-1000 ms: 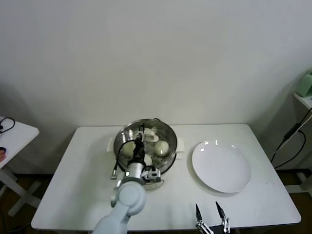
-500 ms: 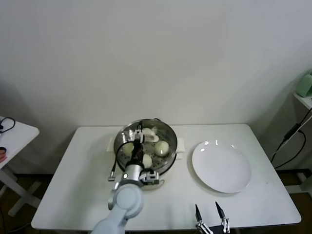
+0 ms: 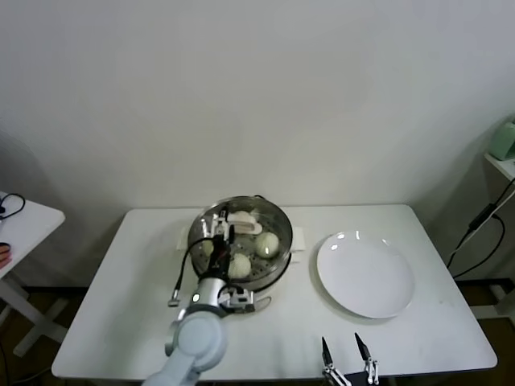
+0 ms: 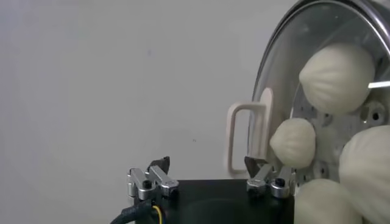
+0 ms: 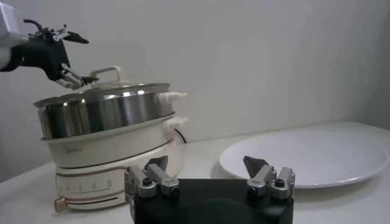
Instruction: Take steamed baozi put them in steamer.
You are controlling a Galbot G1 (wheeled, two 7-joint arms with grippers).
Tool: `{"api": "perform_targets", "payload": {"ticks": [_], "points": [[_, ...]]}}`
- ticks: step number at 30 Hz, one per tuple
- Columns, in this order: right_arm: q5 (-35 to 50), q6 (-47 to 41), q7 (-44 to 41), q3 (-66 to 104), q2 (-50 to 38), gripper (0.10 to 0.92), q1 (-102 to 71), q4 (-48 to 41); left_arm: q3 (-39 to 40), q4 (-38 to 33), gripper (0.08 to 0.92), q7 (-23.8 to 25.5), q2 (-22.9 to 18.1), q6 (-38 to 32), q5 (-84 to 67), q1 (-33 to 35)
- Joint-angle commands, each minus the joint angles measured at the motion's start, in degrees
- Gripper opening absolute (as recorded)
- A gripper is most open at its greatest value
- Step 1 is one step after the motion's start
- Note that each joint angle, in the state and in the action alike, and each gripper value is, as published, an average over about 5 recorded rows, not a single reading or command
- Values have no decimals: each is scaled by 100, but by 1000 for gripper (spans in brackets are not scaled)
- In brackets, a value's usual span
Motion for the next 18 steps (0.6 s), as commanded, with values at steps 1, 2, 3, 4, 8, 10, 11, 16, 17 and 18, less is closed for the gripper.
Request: {"api": "perform_targets", "payload": {"ticks": [1,2,3,4,8,10,11,16,17,18], "points": [[9,-9,9,-6,6,823,9,-15,-112,-604,789,-71,278,-93,-387,365],[11,-8,12,-7,6,823,9,-19,-139,-677,796,-94,307,-112,-459,419],[12,-6,16,-6,6,823,9,-22,-174,-762,801,-126,338,-138,-558,481],[14,-3,21,-6,5,823,9,-25,-213,-860,806,-157,376,-173,-681,558],[33,35,98,-13,2,823,14,-39,-462,-1225,821,-244,505,-288,-1397,909],[41,86,162,-23,2,823,20,-51,-690,-1392,822,-317,501,-298,-2088,1112],[43,114,185,-26,3,823,23,-56,-808,-1456,822,-377,472,-293,-2489,1208],[44,239,288,-29,-1,823,36,-76,-1630,-1491,823,-1048,127,-768,-5238,1618],[35,241,303,-30,-3,823,35,-75,-1801,-1450,823,-1133,30,-981,-5772,1680],[26,238,320,-33,-5,823,39,-72,-1987,-1399,823,-1177,-68,-1182,-6245,1745]]}}
